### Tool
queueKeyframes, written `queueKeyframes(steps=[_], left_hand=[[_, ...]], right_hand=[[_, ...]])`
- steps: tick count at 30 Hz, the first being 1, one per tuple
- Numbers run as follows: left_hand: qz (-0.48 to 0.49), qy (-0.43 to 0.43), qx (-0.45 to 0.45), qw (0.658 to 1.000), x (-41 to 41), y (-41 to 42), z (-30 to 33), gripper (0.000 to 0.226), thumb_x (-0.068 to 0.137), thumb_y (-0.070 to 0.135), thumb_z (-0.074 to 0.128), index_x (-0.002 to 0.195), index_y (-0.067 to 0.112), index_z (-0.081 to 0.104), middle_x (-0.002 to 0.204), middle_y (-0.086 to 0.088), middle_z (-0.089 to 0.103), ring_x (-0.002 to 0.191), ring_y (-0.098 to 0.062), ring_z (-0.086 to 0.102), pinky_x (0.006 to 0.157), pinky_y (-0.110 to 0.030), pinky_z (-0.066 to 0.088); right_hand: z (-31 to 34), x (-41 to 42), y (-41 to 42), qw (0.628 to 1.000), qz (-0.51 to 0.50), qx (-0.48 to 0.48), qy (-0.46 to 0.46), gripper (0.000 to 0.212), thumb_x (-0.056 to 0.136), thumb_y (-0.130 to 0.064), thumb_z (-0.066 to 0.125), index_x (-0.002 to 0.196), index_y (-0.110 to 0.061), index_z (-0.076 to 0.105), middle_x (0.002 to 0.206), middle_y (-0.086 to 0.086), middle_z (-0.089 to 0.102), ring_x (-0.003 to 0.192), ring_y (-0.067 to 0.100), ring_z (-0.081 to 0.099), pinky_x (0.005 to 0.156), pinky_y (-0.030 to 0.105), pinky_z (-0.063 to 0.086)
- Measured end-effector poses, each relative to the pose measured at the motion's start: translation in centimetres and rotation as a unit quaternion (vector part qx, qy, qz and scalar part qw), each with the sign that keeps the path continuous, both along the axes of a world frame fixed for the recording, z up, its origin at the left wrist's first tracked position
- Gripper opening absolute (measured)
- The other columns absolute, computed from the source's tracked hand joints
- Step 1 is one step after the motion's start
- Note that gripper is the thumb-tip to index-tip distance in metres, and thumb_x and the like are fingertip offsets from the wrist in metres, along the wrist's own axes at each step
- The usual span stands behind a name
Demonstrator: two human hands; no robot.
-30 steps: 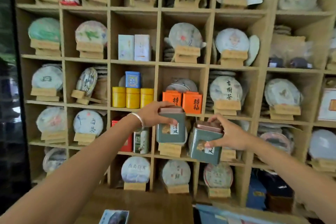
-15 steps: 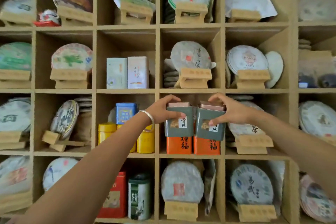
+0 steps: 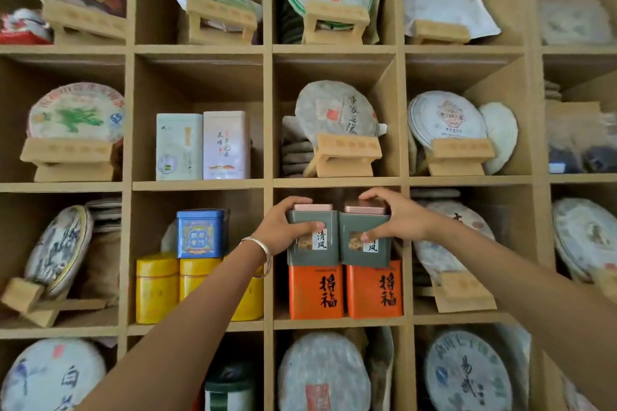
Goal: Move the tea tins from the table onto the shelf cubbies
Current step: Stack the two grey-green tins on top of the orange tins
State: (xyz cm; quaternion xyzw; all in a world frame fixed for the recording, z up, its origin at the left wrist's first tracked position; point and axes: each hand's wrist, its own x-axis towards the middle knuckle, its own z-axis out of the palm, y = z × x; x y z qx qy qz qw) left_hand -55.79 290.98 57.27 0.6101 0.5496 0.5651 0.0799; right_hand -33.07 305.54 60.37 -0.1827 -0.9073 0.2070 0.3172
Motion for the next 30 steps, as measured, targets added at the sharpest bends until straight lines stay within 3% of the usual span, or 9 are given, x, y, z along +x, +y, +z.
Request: queueKeyframes(steps=[4,8,13,19,25,30], left_hand=[[0.003,-0.019,0.024,1.000,-0.7,0.8,1.1,0.050,0.073,0.024,0.080,0.117,0.028,0.057,0.107,0.000,0.064,0.091,-0.015,0.068,0.067,-0.023,0.057],[0.015,-0.025,0.041,0.999,-0.4,2.3,1.1,0.051,0.074,0.024,0.080,0.117,0.030,0.056,0.106,0.002,0.065,0.091,-0.013,0.068,0.067,-0.023,0.057],[0.018,-0.054,0.055,0.997,-0.1,3.9,0.3,0.052,0.074,0.025,0.080,0.118,0.032,0.053,0.106,0.001,0.065,0.087,-0.013,0.069,0.060,-0.018,0.054],[0.018,-0.069,0.043,0.997,-0.7,4.8,0.4,0.055,0.073,0.027,0.080,0.120,0.032,0.052,0.106,0.002,0.065,0.085,-0.010,0.069,0.060,-0.017,0.054],[-0.019,-0.123,0.018,0.992,-1.4,5.8,0.3,0.055,0.069,0.022,0.083,0.116,0.034,0.057,0.106,-0.006,0.068,0.083,-0.019,0.072,0.065,-0.032,0.059],[-0.025,-0.117,0.007,0.993,-1.4,6.2,0.0,0.054,0.069,0.019,0.082,0.115,0.034,0.058,0.106,-0.006,0.068,0.086,-0.020,0.072,0.069,-0.034,0.059]], right_hand=[[0.7,-1.0,0.8,1.000,-0.004,0.010,0.018,0.083,0.061,-0.026,0.090,0.132,-0.030,0.047,0.123,-0.007,0.052,0.105,0.007,0.056,0.079,0.016,0.047],[0.9,-1.3,1.9,0.999,-0.016,0.022,0.022,0.090,0.063,-0.025,0.089,0.140,-0.025,0.043,0.134,-0.001,0.045,0.118,0.015,0.050,0.099,0.030,0.045],[0.7,-1.8,3.2,0.999,-0.036,0.011,0.003,0.092,0.063,-0.026,0.088,0.141,-0.028,0.039,0.134,0.001,0.040,0.119,0.019,0.048,0.103,0.038,0.044],[0.4,-3.0,4.0,0.998,-0.059,-0.012,0.004,0.095,0.062,-0.026,0.088,0.141,-0.031,0.036,0.129,0.002,0.038,0.114,0.020,0.048,0.101,0.038,0.045],[0.4,-3.3,4.6,0.997,-0.054,-0.062,-0.014,0.092,0.062,-0.019,0.086,0.140,-0.028,0.037,0.130,0.002,0.047,0.114,0.021,0.053,0.100,0.041,0.047],[0.5,-3.5,4.8,0.993,-0.040,-0.113,-0.005,0.078,0.068,-0.011,0.080,0.134,-0.026,0.042,0.111,-0.002,0.057,0.097,0.013,0.059,0.073,0.025,0.050]])
